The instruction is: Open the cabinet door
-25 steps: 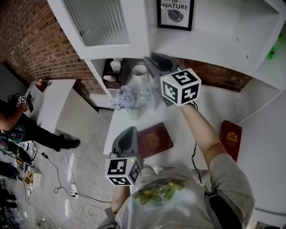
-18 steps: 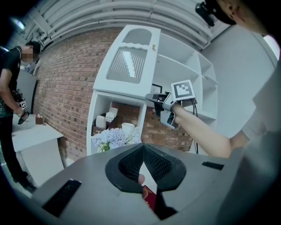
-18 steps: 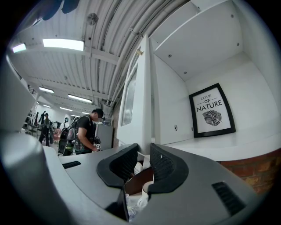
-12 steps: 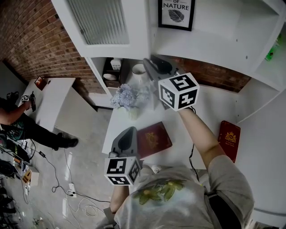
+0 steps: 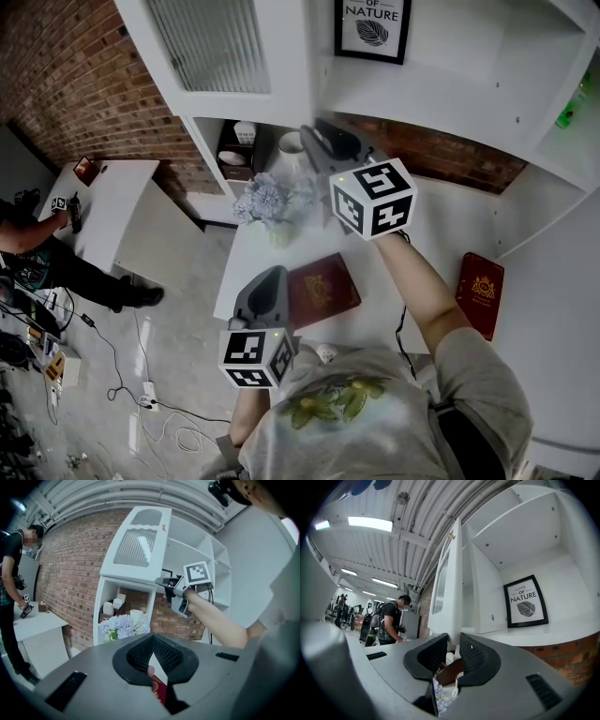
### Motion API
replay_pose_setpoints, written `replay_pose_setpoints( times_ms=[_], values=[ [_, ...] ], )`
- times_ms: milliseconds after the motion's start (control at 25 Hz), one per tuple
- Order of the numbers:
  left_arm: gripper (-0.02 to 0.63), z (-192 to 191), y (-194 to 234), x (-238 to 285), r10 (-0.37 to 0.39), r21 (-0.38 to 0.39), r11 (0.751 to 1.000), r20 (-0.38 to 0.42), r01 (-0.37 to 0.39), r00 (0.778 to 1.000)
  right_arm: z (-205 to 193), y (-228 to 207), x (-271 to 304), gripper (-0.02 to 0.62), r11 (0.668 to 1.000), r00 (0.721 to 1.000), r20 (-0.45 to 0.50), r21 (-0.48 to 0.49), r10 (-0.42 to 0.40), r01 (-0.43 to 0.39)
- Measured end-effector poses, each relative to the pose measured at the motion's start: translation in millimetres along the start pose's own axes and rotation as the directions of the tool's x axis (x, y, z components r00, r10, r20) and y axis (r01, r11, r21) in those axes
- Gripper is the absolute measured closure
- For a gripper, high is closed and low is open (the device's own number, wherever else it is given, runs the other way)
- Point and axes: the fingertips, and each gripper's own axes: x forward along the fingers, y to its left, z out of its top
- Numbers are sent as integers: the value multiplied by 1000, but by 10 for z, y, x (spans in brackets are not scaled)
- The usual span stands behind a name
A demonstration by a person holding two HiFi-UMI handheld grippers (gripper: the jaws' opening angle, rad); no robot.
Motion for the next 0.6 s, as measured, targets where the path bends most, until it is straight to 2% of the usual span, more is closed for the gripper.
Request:
replay_pose_setpoints(
  times_ms=[600],
  values=[
    [597,-46,-64,-51,-5,2,1000,-15,5,1000,32,211,-115,511,1000,1000,4,-27,11,-10]
  ],
)
